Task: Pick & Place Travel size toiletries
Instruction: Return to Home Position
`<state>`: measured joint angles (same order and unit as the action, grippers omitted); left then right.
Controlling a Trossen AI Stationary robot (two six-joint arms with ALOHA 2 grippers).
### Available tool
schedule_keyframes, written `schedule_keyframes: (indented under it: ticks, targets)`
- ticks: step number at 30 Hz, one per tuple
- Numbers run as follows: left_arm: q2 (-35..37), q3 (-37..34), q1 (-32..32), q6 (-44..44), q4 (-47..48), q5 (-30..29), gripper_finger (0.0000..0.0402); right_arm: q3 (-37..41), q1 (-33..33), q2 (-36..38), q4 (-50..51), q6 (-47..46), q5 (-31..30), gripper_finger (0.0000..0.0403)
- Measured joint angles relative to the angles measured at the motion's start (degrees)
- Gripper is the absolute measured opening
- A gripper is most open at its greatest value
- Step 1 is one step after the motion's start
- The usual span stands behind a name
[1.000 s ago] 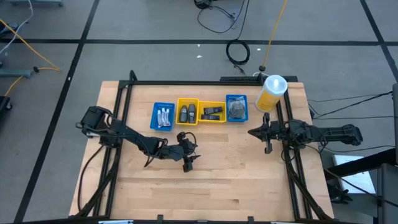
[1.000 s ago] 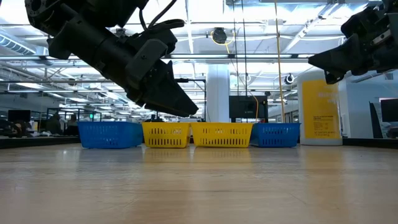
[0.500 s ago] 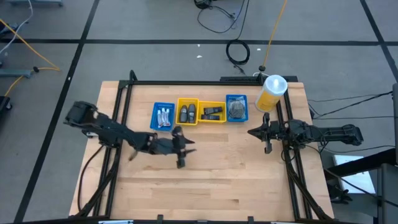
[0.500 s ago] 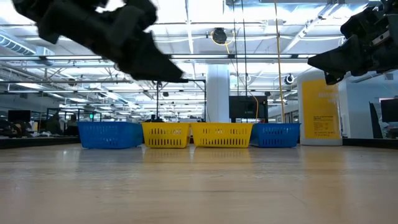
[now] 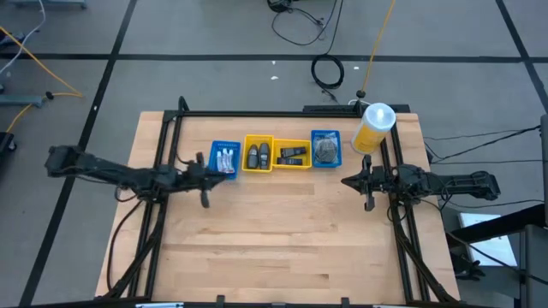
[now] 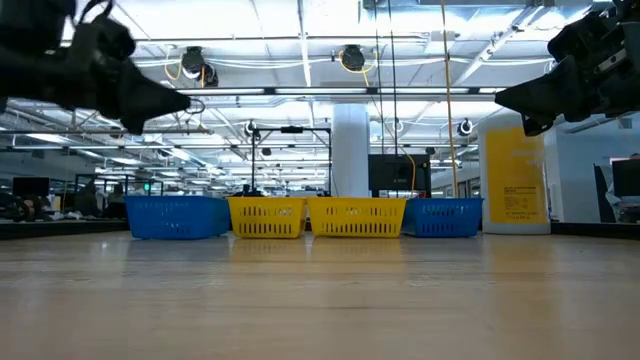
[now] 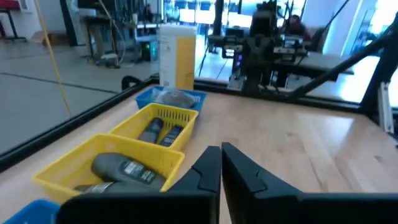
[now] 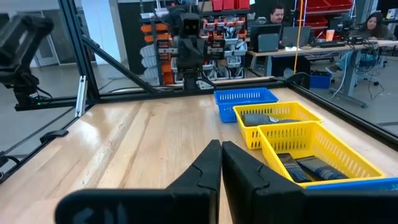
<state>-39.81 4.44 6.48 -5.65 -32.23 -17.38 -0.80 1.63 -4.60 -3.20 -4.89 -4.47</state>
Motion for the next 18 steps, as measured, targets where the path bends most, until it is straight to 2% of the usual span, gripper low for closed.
schedule_keyframes:
  ticks: [3,7,13,18]
  targets:
    - [8.2,-3.7,-2.2,-0.9,2.8,3.4,0.0017,0.0,0.0,0.0,0.0,0.0,0.0,0.0009]
    - [17.5,-3.6,-4.1,-0.6,11.2,6.8,0.0005,0.0,0.0,0.0,0.0,0.0,0.0,0.0009]
    - [27.6,-3.6,-5.4,2.7,18.1,7.0,0.0015,0.0,0.0,0.0,-0.1,0.0,0.0,0.0009]
    - [36.2,-3.6,-5.4,3.7,28.9,6.9,0.0007,0.0,0.0,0.0,-0.2,0.0,0.0,0.0009]
